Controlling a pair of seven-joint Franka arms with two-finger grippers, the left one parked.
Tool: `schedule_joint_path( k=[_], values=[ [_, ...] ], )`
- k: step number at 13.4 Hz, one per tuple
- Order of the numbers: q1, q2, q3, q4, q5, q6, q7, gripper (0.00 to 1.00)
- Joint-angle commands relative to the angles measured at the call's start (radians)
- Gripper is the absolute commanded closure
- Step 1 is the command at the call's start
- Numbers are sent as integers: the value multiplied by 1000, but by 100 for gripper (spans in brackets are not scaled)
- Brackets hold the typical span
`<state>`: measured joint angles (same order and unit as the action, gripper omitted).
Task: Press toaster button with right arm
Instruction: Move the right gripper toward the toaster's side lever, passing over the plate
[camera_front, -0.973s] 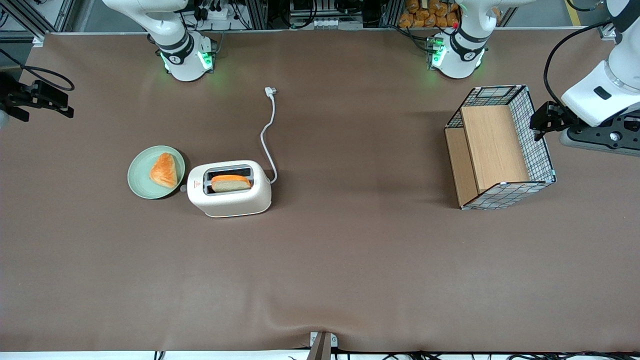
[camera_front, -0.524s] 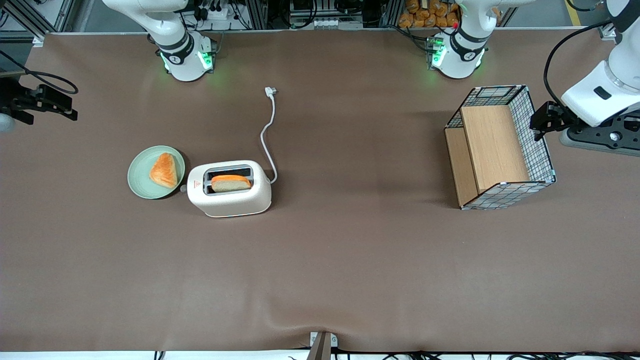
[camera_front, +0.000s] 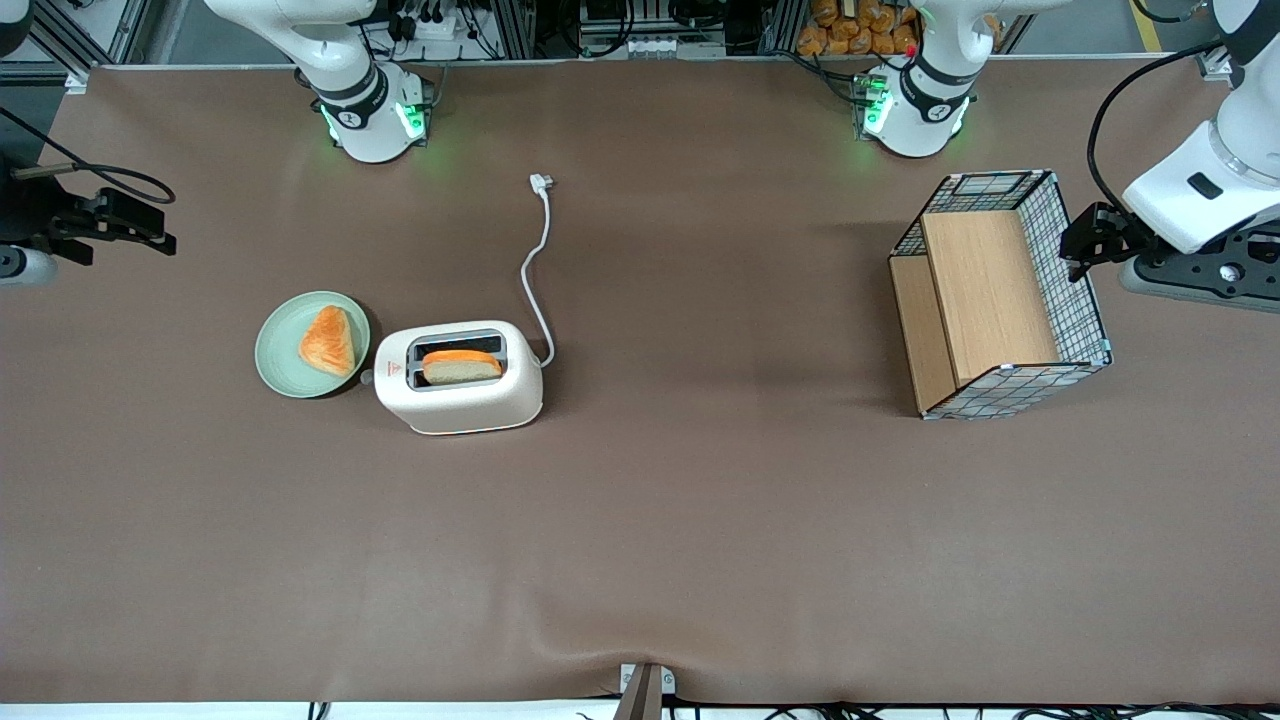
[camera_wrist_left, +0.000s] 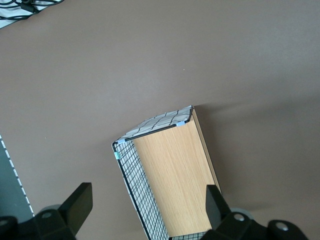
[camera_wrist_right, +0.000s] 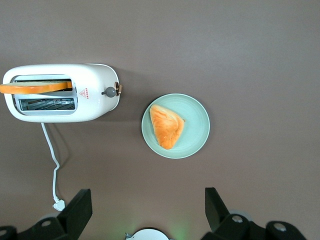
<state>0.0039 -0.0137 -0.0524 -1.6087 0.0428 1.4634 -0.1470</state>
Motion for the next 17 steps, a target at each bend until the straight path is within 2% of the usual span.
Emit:
schedule_joint_path(
  k=[1, 2, 3, 4, 7, 9, 11, 12, 13, 14, 17],
  values=[
    [33, 21, -3, 16, 14, 2, 12, 0],
    [42, 21, -1, 16, 16, 2, 10, 0],
    [50, 30, -1, 16, 16, 2, 10, 7],
    [62, 40, -1, 16, 16, 3, 10, 21],
    [68, 87, -1, 15, 87, 17, 9, 62],
    [67, 118, -1, 0, 123, 49, -2, 83],
    [57, 150, -3, -22, 170, 87, -32, 86],
    [56, 164, -3, -30, 174, 107, -51, 88],
    [56, 179, -3, -33, 175, 124, -57, 96],
    [59, 195, -3, -33, 180, 133, -59, 100],
    [62, 236, -3, -37, 209, 166, -63, 100]
  ],
)
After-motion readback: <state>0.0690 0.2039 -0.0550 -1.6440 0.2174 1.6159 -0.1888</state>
